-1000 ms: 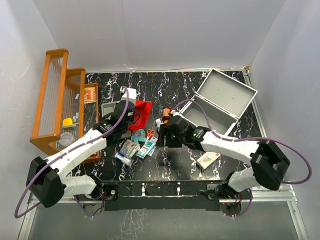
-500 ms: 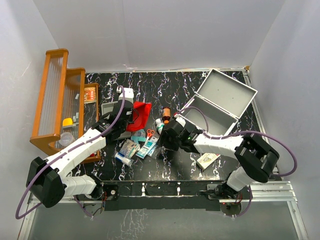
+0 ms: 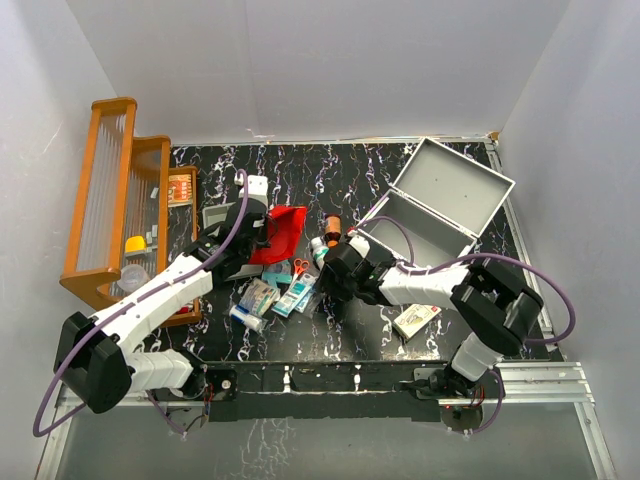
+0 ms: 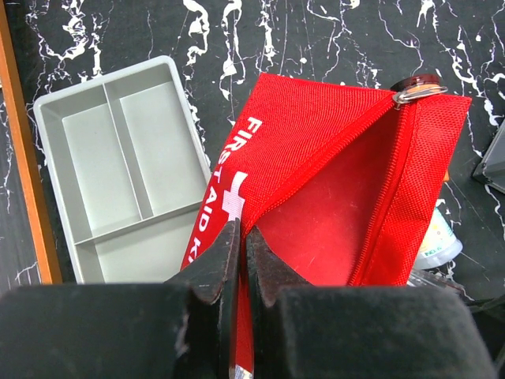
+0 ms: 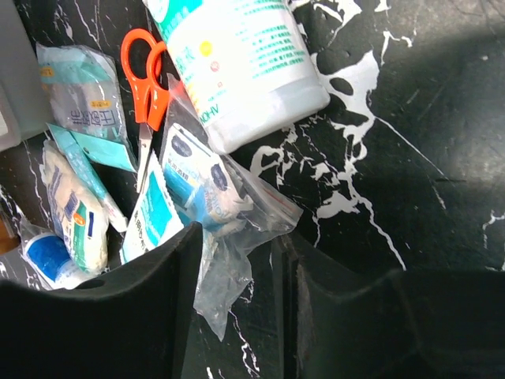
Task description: Organize the medicine kit
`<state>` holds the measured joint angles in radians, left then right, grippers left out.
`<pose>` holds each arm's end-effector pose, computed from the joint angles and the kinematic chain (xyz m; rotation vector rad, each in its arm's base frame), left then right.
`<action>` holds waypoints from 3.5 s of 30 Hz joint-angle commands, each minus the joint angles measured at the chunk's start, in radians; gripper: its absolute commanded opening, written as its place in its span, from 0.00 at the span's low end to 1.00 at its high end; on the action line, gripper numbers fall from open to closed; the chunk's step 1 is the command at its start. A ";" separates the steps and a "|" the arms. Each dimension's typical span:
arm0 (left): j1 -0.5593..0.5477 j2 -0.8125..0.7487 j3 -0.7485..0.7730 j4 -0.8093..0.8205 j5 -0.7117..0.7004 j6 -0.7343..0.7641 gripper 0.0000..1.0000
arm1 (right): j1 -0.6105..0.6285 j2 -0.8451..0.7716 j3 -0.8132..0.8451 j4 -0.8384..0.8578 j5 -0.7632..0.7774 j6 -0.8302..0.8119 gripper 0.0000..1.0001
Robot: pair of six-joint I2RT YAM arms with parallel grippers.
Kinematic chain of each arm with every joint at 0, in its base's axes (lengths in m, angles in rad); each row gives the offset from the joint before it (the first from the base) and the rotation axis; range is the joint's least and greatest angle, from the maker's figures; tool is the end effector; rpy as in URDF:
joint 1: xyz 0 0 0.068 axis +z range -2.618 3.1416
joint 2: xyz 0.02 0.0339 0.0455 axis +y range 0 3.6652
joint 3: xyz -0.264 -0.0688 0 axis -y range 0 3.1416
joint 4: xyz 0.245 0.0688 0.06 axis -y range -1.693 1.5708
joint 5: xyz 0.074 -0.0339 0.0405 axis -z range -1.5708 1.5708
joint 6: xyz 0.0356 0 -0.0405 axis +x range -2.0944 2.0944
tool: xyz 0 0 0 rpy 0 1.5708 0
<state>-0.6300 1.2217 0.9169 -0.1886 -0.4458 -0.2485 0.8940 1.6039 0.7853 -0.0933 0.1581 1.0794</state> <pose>0.2312 -0.1495 0.2950 0.1129 2.0105 -0.0978 0.1965 0.2356 0.1531 0.3086 2.5638 0.6235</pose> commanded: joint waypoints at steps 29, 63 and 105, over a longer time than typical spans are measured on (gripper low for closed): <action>0.009 0.087 0.030 0.184 0.198 -0.162 0.00 | -0.004 -0.472 0.151 -0.326 0.220 -0.012 0.00; 0.008 -0.020 -0.310 0.759 0.400 -0.062 0.00 | -0.005 -0.092 0.456 -0.490 0.246 0.450 0.00; 0.009 -0.004 -0.215 0.644 0.461 -0.303 0.00 | -0.075 -0.131 0.344 -0.298 0.109 0.617 0.05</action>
<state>-0.6247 1.2404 0.6319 0.4854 0.0563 -0.4862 0.8234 1.5028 1.1206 -0.4366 0.2348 1.7260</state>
